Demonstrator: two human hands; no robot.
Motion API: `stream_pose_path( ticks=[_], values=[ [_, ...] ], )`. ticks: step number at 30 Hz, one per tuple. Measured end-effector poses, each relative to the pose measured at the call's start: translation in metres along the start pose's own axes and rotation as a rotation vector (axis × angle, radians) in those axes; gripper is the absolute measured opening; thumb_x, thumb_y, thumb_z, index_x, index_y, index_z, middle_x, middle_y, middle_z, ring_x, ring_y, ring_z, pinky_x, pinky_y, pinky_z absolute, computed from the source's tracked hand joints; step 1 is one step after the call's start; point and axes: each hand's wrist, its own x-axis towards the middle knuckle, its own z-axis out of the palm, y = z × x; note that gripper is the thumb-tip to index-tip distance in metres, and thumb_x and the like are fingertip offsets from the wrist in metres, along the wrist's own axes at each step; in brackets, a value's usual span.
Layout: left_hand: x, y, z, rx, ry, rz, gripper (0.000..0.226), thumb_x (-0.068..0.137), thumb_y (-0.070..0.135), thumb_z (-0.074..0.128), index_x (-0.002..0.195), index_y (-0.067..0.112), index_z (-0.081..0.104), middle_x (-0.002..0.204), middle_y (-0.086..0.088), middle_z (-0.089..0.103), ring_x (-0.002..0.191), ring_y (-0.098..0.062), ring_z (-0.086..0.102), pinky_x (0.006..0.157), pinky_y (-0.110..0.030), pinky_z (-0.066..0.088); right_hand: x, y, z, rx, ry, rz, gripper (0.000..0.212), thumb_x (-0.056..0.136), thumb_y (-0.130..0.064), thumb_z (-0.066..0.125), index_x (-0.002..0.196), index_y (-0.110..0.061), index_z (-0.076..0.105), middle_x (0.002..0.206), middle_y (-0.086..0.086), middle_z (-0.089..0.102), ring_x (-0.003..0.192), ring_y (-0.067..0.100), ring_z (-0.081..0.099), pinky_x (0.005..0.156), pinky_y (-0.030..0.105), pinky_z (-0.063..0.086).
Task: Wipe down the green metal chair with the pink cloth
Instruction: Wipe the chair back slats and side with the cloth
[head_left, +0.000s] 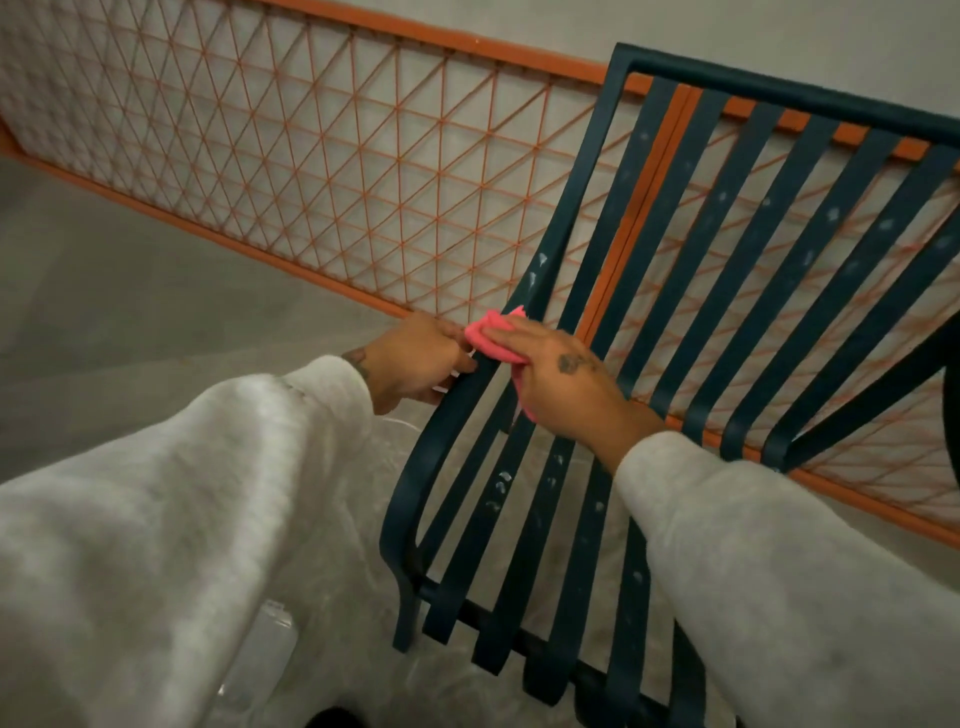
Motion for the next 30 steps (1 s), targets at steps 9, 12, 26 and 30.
stream_pose_path(
  ticks=[9,12,26,30],
  values=[
    [0.023,0.006,0.009,-0.111,0.104,-0.044,0.009,0.093,0.014,0.061,0.096,0.008,0.067,0.094,-0.007,0.072,0.088,-0.021,0.068,0.077,-0.037,0.056,0.032,-0.006,-0.039,-0.071,-0.125,0.203,0.092,0.087,0.011,0.046,0.154,-0.046,0.017,0.165,-0.015,0.003,0.152,0.02,0.012,0.123,0.046,0.017],
    [0.019,-0.001,0.012,-0.116,0.111,0.008,0.012,0.095,0.018,0.058,0.096,0.013,0.069,0.087,-0.001,0.072,0.078,-0.013,0.067,0.062,-0.026,0.051,0.024,-0.01,-0.029,-0.014,-0.085,0.218,0.091,0.085,0.013,0.048,0.154,-0.042,0.024,0.165,-0.014,0.007,0.151,0.02,0.016,0.123,0.044,0.019],
    [0.033,0.004,-0.017,-0.087,-0.161,-0.065,0.015,0.089,0.006,0.064,0.098,0.016,0.071,0.089,0.0,0.077,0.089,-0.019,0.07,0.073,-0.032,0.055,0.005,0.01,-0.007,-0.077,0.048,-0.035,0.095,0.084,0.009,0.053,0.148,-0.055,0.026,0.161,-0.022,0.021,0.142,0.017,0.036,0.117,0.042,0.033],
    [0.059,0.015,-0.025,-0.164,-0.174,-0.07,0.024,0.087,0.003,0.064,0.105,0.016,0.071,0.098,0.001,0.076,0.096,-0.016,0.071,0.074,-0.031,0.056,0.0,0.008,0.001,0.071,0.066,-0.023,0.089,0.083,0.011,0.057,0.152,-0.039,0.033,0.163,-0.016,0.017,0.15,0.01,0.02,0.121,0.042,0.028]
  ],
)
